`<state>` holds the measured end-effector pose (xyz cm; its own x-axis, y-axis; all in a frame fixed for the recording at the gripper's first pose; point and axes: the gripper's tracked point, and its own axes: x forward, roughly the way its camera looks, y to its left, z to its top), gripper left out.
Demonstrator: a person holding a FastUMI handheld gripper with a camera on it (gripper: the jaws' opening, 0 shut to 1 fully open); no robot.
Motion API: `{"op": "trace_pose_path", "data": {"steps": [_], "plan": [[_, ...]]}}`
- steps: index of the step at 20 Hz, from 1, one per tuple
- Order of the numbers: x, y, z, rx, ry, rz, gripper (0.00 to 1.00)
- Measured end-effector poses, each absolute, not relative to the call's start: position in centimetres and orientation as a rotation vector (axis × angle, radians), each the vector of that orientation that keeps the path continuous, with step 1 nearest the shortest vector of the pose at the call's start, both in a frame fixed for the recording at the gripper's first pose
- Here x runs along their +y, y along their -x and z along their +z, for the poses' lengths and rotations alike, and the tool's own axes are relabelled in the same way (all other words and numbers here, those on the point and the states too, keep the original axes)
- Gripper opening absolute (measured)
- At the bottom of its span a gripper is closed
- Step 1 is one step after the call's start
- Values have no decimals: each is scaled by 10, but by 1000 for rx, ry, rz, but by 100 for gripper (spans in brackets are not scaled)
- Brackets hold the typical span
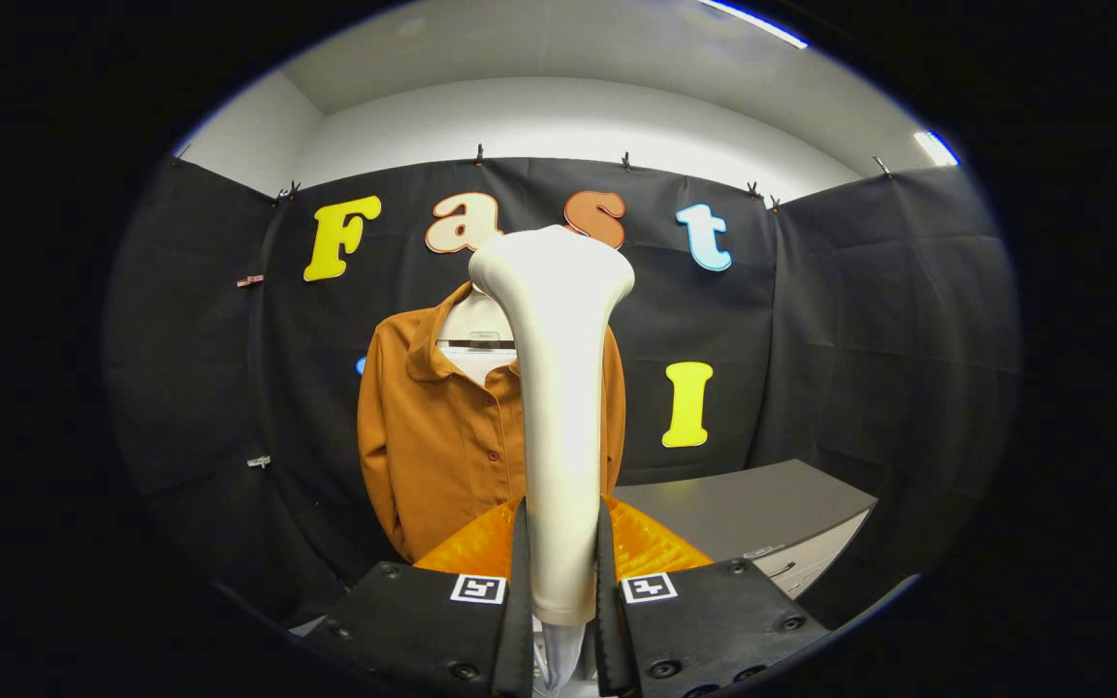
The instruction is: Iron the clothes twice with a garment steamer, once on the left side and once on the right side.
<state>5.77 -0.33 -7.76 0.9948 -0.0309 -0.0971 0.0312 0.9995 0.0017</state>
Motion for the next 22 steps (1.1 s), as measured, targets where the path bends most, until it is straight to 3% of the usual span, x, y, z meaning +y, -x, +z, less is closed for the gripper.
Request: {"op": "trace_pose_path", "data": {"steps": [22], "plan": [[-2, -84, -104, 111, 10, -4, 29]]}}
